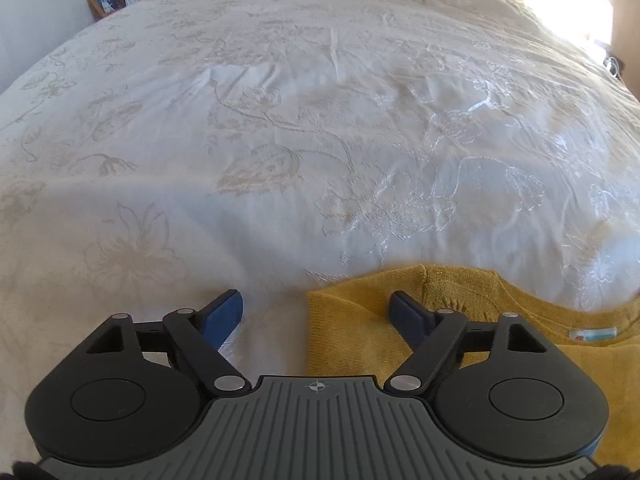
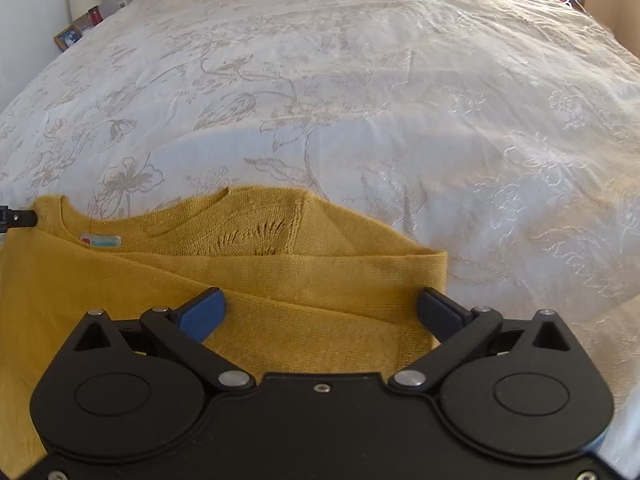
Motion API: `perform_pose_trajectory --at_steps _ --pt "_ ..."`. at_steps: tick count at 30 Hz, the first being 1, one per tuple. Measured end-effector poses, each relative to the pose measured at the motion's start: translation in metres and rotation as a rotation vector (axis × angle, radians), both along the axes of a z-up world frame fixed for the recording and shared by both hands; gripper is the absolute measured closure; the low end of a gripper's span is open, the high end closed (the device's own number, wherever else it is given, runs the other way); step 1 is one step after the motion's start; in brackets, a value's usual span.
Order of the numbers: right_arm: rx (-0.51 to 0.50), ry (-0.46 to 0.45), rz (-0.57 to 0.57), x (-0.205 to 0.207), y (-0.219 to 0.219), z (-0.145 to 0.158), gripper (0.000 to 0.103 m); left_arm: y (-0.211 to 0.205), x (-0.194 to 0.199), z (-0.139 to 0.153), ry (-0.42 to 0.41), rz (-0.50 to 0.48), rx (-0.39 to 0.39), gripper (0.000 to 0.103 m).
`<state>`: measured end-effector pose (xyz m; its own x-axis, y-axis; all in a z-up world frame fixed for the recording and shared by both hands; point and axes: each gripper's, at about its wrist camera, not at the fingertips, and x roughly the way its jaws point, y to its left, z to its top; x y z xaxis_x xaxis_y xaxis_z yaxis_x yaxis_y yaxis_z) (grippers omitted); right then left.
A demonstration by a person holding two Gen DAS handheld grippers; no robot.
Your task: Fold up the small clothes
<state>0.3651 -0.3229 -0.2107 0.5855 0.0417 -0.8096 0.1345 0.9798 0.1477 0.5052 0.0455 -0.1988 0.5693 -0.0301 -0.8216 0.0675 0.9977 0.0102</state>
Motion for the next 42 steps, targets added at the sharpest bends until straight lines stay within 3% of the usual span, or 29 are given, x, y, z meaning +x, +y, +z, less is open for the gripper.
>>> perform_pose_trajectory --at_steps 6,11,15,19,22,24,29,42 --pt "0.074 -0.032 -0.086 -0.043 -0.015 0.034 0.001 0.011 -0.053 0.045 -0.082 -0.018 0.013 0.024" --pt "0.122 0.027 -0.079 -0.094 0.001 0.041 0.001 0.01 -0.119 0.055 -0.037 -0.056 0.024 0.023" --pt "0.108 0.105 -0.023 -0.137 0.029 0.031 0.001 0.005 -0.177 0.04 0.046 -0.098 0.041 0.023" --pt "0.084 0.201 -0.031 -0.177 0.045 0.01 0.001 0.013 -0.225 0.015 0.144 -0.079 0.081 0.023" --pt "0.076 0.289 -0.119 -0.202 0.036 -0.01 0.002 0.031 -0.25 -0.004 0.219 -0.042 0.115 0.022" --pt "0.103 0.308 -0.208 -0.219 0.023 -0.016 0.002 0.052 -0.267 -0.01 0.245 0.007 0.087 0.021" --pt "0.106 0.315 -0.297 -0.245 0.008 -0.016 0.002 0.085 -0.29 -0.01 0.262 0.067 0.023 0.016" --pt "0.168 0.251 -0.245 -0.305 0.015 -0.015 0.002 0.082 -0.334 -0.011 0.225 -0.043 0.013 0.016"
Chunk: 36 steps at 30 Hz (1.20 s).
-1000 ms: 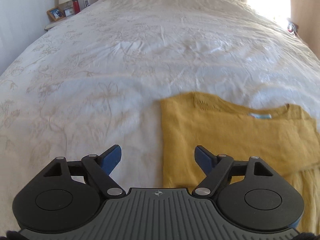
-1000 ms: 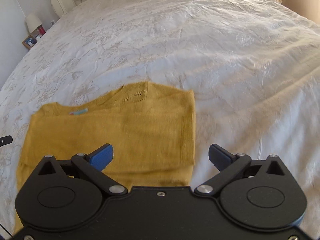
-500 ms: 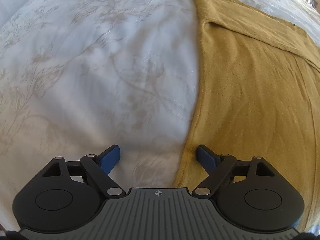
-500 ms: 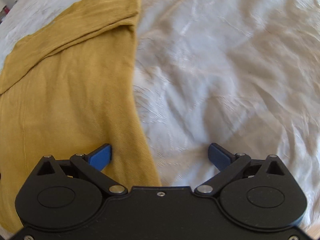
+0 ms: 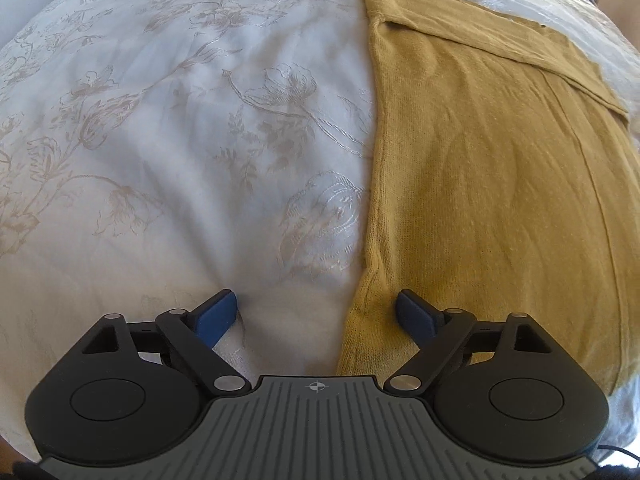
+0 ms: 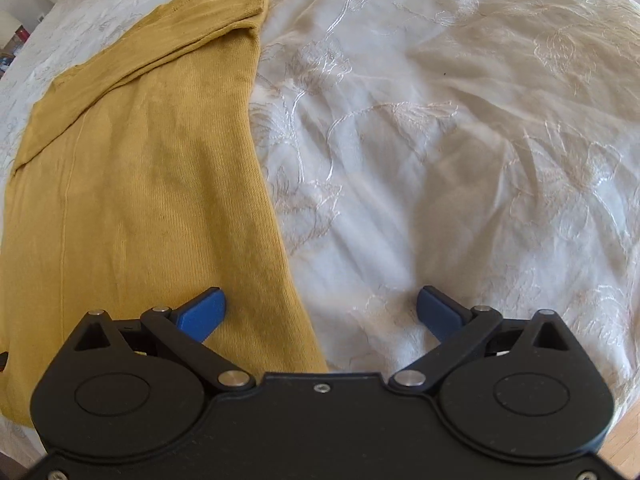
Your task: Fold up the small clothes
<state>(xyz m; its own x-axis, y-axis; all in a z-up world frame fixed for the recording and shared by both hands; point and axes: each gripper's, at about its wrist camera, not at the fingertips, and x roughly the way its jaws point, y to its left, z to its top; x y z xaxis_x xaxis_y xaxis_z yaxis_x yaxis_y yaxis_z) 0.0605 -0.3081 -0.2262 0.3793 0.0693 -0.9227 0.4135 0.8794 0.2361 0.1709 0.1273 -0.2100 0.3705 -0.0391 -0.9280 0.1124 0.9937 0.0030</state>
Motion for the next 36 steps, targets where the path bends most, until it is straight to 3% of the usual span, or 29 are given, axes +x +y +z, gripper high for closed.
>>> perform_pose_trajectory --at_steps 14,18,21,32,36 --pt "0.156 -0.031 0.108 -0.042 0.01 -0.003 0.003 -0.008 -0.025 0.002 0.004 -0.058 -0.053 0.016" --pt "0.225 -0.041 0.12 -0.042 0.01 -0.005 0.021 -0.014 -0.027 0.002 0.013 -0.115 -0.052 0.016" --pt "0.248 -0.046 0.124 -0.04 0.01 -0.006 0.027 -0.014 -0.028 0.001 0.013 -0.122 -0.055 0.016" --pt "0.26 -0.038 0.173 -0.031 0.013 -0.009 0.027 -0.01 -0.026 -0.003 0.0 -0.139 -0.095 0.017" --pt "0.266 -0.047 0.194 -0.029 0.015 -0.006 0.029 -0.008 -0.028 0.002 -0.006 -0.144 -0.123 0.024"
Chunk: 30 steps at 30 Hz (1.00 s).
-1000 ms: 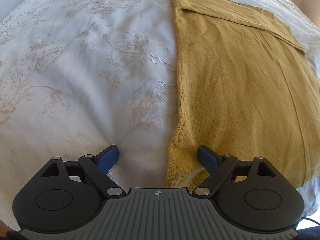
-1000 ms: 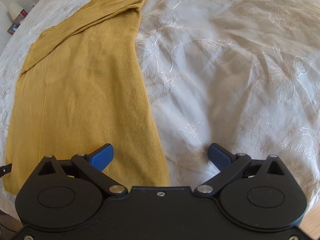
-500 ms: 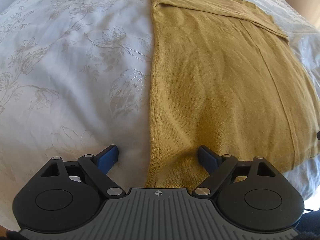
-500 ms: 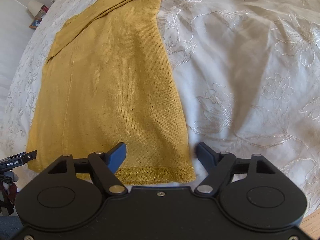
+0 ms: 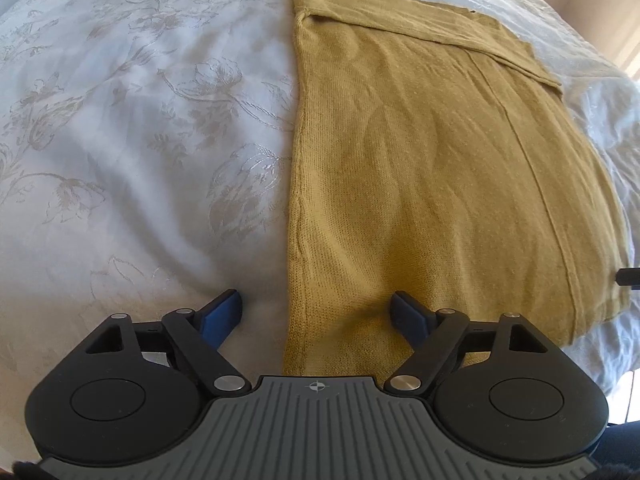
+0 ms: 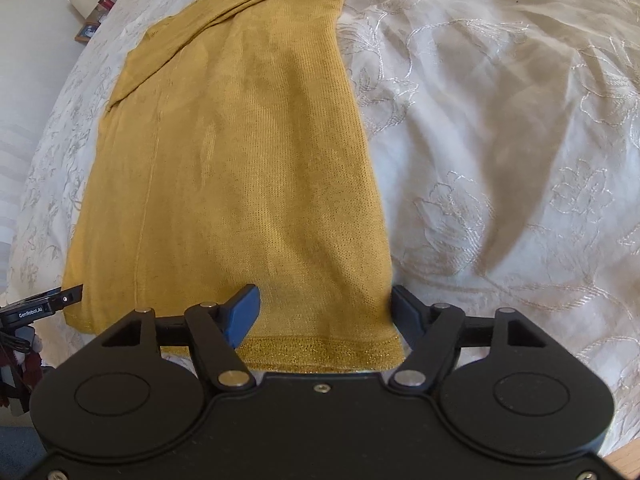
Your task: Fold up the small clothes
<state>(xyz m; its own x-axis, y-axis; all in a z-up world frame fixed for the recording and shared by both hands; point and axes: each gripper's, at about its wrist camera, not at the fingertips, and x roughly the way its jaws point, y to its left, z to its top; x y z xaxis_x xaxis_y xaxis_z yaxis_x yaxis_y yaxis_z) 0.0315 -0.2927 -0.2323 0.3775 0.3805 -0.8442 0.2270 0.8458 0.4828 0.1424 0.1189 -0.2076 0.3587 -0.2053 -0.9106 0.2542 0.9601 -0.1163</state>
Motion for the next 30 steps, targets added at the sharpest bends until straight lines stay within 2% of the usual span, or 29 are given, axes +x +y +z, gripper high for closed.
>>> perform_pose_trajectory --at_steps 8,9,10,11,12,13,16,22,30 --pt "0.019 -0.013 0.014 0.006 0.006 -0.001 0.034 -0.013 -0.006 0.004 -0.003 -0.076 -0.043 0.025" --pt "0.019 -0.013 0.009 0.006 0.006 -0.001 0.04 -0.014 -0.004 0.002 0.009 -0.077 -0.06 0.033" --pt "0.021 -0.012 0.005 0.006 0.005 -0.001 0.046 -0.014 -0.002 0.002 0.021 -0.074 -0.076 0.048" --pt "0.029 -0.007 0.002 0.006 0.004 -0.001 0.064 -0.012 0.001 0.002 0.031 -0.059 -0.097 0.057" --pt "0.042 0.002 -0.002 0.006 0.003 -0.001 0.086 -0.01 0.004 0.003 0.038 -0.039 -0.117 0.08" --pt "0.051 0.003 -0.003 0.006 0.003 0.0 0.088 -0.007 0.007 0.003 0.048 -0.022 -0.135 0.095" --pt "0.045 -0.023 0.014 0.006 0.003 0.011 0.089 -0.006 0.011 0.011 0.05 -0.001 -0.177 0.096" --pt "0.123 -0.165 -0.059 0.013 -0.011 0.048 0.09 -0.005 0.025 0.054 -0.071 0.049 -0.321 0.095" --pt "0.153 -0.321 -0.152 0.054 -0.032 0.083 0.09 -0.008 0.072 0.089 -0.199 0.139 -0.408 0.096"
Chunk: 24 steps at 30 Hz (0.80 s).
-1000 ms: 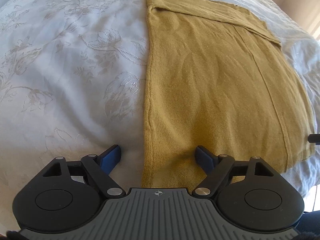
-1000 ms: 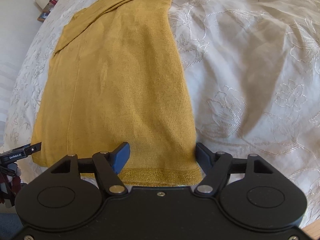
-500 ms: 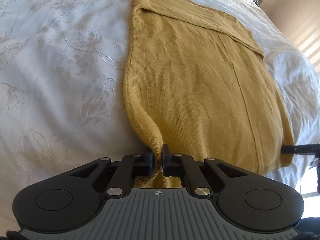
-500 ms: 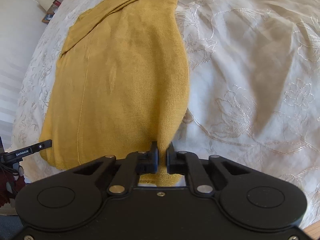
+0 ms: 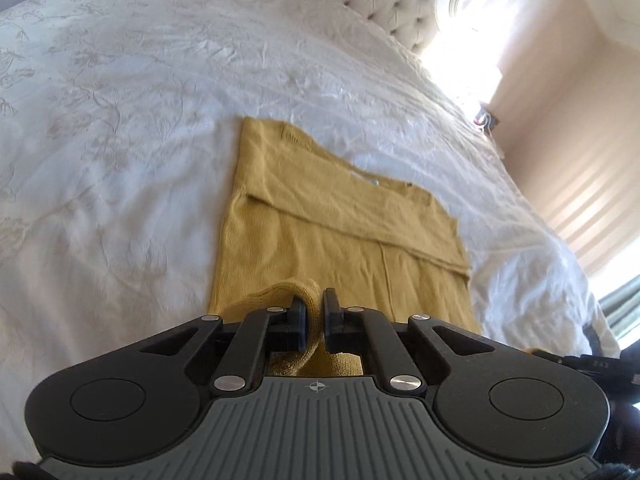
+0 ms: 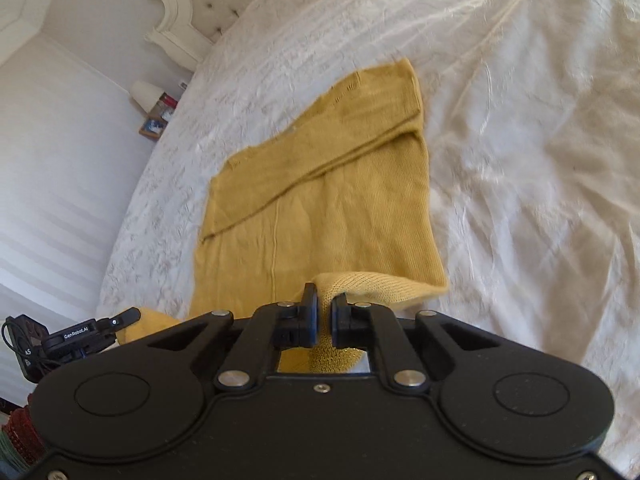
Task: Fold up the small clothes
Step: 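Lift the hem with both grippers and fold it toward the collar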
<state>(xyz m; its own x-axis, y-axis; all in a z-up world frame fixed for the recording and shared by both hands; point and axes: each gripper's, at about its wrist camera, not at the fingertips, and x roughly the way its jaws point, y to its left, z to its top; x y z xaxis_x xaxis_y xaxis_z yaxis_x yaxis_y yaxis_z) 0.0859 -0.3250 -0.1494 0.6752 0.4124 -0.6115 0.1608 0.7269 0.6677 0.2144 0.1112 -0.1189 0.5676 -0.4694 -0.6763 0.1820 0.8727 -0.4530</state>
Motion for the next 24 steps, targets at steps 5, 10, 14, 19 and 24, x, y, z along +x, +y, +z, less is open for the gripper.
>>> perform_pose_trajectory --at_steps 5,10,14,19,24 --pt "0.012 -0.055 -0.066 0.039 -0.019 0.009 0.09 0.003 0.038 0.009 -0.044 0.061 -0.025 0.095" --pt "-0.011 -0.074 -0.107 0.086 -0.035 0.01 0.09 0.004 0.085 0.012 -0.087 0.113 -0.028 0.096" --pt "-0.033 -0.059 -0.104 0.125 -0.04 0.001 0.09 0.0 0.126 0.006 -0.087 0.142 -0.009 0.096" --pt "-0.067 -0.007 -0.064 0.161 -0.041 -0.015 0.09 -0.011 0.16 -0.01 -0.022 0.083 0.036 0.094" --pt "-0.066 0.032 -0.037 0.167 -0.04 -0.027 0.09 -0.022 0.155 -0.036 0.083 0.023 0.098 0.067"
